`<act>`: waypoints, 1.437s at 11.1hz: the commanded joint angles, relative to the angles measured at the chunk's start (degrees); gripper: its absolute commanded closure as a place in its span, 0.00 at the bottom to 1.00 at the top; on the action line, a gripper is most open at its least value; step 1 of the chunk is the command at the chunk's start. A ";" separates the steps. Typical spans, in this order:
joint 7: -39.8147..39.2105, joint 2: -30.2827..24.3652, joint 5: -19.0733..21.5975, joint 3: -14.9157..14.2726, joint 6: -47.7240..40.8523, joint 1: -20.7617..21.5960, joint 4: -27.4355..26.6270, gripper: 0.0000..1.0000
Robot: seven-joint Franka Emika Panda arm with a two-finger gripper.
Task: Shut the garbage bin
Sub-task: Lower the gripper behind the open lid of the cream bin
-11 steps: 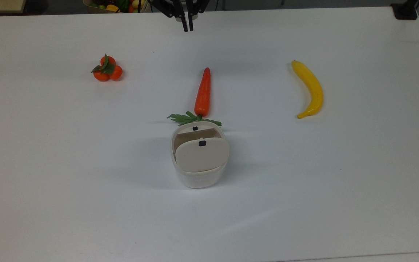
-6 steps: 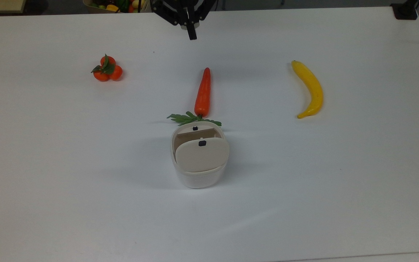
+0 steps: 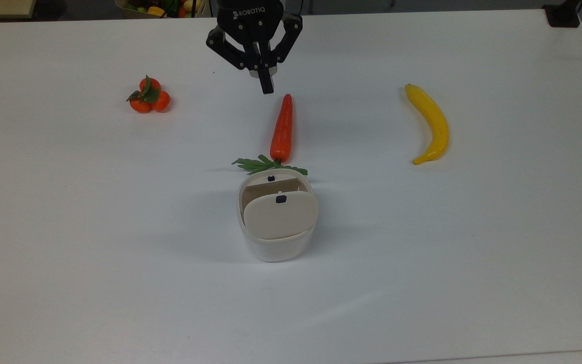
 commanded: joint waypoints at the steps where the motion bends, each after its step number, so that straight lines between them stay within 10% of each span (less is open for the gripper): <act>1: -0.91 3.66 2.25 -0.70 13.75 0.70 1.04 1.00; 8: -1.00 15.35 1.28 0.00 39.16 2.99 4.47 1.00; 16: -1.53 19.15 0.58 0.09 41.31 3.08 3.69 1.00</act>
